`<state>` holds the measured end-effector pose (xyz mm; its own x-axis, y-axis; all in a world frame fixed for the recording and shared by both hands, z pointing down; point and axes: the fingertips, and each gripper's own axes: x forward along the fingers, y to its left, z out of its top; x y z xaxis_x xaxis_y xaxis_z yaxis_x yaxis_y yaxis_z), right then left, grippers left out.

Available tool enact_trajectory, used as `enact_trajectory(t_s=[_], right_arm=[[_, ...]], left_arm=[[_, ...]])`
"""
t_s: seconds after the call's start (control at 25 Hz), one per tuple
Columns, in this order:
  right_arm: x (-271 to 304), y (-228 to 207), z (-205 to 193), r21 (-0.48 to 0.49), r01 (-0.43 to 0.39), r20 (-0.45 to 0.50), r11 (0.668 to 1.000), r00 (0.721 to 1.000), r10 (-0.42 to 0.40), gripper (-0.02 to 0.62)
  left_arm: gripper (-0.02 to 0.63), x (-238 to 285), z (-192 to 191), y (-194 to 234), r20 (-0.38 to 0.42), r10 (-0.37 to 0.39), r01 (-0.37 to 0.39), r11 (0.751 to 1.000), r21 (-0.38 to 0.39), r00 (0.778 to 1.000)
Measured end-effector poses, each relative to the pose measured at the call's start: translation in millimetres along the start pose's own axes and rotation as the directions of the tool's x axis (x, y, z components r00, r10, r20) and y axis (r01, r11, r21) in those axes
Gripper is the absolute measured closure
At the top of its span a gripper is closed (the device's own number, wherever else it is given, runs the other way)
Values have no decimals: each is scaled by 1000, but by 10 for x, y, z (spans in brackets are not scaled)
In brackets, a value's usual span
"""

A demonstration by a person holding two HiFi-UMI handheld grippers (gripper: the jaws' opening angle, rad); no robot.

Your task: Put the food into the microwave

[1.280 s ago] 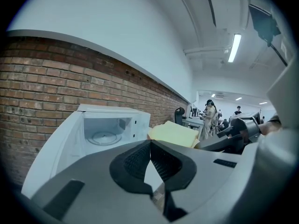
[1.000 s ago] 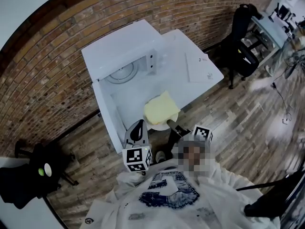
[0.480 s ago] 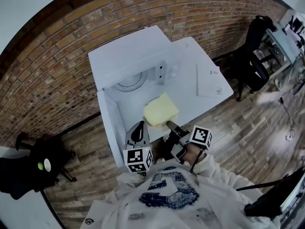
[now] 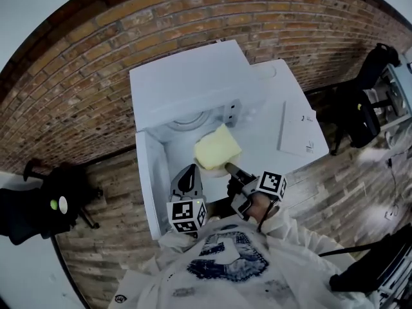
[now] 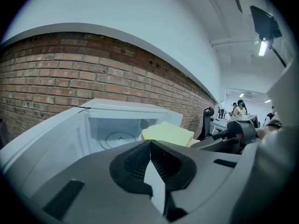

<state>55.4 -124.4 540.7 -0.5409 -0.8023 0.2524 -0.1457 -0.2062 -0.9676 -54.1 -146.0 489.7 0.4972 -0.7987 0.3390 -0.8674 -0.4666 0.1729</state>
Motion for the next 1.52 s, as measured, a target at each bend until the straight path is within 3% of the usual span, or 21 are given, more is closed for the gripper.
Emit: enact_trajectory(t_s=[0.48, 0.76, 1.12, 1.52], right_arm=[[471, 1, 333, -24, 11, -181, 1000, 983, -15, 574], [599, -75, 413, -29, 16, -244, 999, 969, -23, 574], [852, -170, 414, -9, 33, -269, 999, 963, -34, 574], [1149, -345, 499, 5, 68, -244, 998, 968, -65, 574]], left_arm=[[595, 344, 83, 320, 7, 199, -198, 979, -57, 980], [595, 428, 74, 428, 16, 271, -269, 961, -66, 962], [595, 432, 108, 544, 31, 293, -290, 954, -70, 956], [595, 633, 47, 658, 17, 258, -257, 964, -69, 966]])
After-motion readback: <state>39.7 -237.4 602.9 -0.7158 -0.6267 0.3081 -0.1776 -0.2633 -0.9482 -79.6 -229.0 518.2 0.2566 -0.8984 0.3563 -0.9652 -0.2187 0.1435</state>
